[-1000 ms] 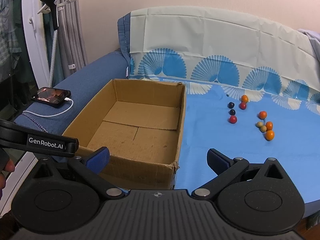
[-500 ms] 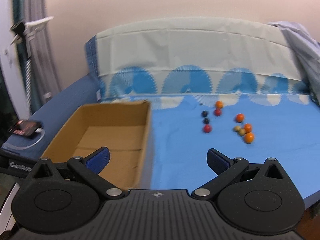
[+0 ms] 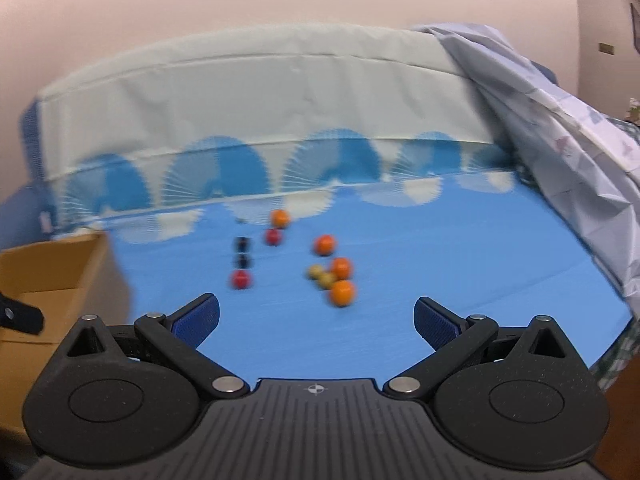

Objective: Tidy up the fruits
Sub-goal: 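Grasp the red cherry with the left tool while the right tool grasps a tangerine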

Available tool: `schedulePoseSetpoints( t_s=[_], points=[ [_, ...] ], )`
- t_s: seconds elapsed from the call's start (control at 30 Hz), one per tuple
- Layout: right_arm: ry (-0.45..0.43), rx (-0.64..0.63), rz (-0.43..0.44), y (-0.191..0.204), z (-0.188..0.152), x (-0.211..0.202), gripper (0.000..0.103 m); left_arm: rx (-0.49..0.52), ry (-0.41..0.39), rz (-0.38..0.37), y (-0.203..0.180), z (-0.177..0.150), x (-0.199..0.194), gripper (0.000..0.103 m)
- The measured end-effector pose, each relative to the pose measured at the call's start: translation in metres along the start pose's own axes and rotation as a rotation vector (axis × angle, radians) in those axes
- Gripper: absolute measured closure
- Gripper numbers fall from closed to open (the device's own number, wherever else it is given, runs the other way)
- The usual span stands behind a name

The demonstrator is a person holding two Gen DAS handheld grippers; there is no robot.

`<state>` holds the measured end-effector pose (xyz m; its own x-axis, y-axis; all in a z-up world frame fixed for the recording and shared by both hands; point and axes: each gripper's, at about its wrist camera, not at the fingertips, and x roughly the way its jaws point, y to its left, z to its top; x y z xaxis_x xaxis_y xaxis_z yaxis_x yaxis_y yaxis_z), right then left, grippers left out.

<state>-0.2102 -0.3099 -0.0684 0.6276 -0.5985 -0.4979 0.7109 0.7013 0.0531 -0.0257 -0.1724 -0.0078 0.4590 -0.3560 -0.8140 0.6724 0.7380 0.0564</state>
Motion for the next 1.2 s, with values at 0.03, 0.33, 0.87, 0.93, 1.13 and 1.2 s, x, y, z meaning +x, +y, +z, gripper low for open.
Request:
schedulePoseSetpoints(
  t_s=[0.03,0.33,0.87,0.93,1.13,1.2],
  points=[
    [0.015,0.001,-0.006,-0.008,0.002,0.014,0.0,0.01,-0.003,-0.007,-0.008,0.007,0.011,0.0],
    [0.211,0.074,0.023,-0.047,-0.003,0.179,0.0,0.021,0.024,-0.08,-0.071,0.083,0.17,0.0],
    [0.245,-0.05,0.015,-0.03,-0.035,0.303,0.0,0.002,0.121,-0.019,-0.083,0.107,0.329,0.0],
    [0.258,-0.056,0.01,-0.029,-0.032,0.303,0.001,-0.008,0.138,-0.016,-0.083,0.11,0.33,0.0],
    [0.235,-0.048,0.029,-0.025,-0.03,0.287,0.057,-0.034,0.122,-0.082,-0.083,0.115,0.309,0.069],
    [0.245,-0.035,0.029,-0.027,-0.028,0.284,0.064,-0.043,0.131,-0.077,-0.083,0.115,0.304,0.069]
  ],
)
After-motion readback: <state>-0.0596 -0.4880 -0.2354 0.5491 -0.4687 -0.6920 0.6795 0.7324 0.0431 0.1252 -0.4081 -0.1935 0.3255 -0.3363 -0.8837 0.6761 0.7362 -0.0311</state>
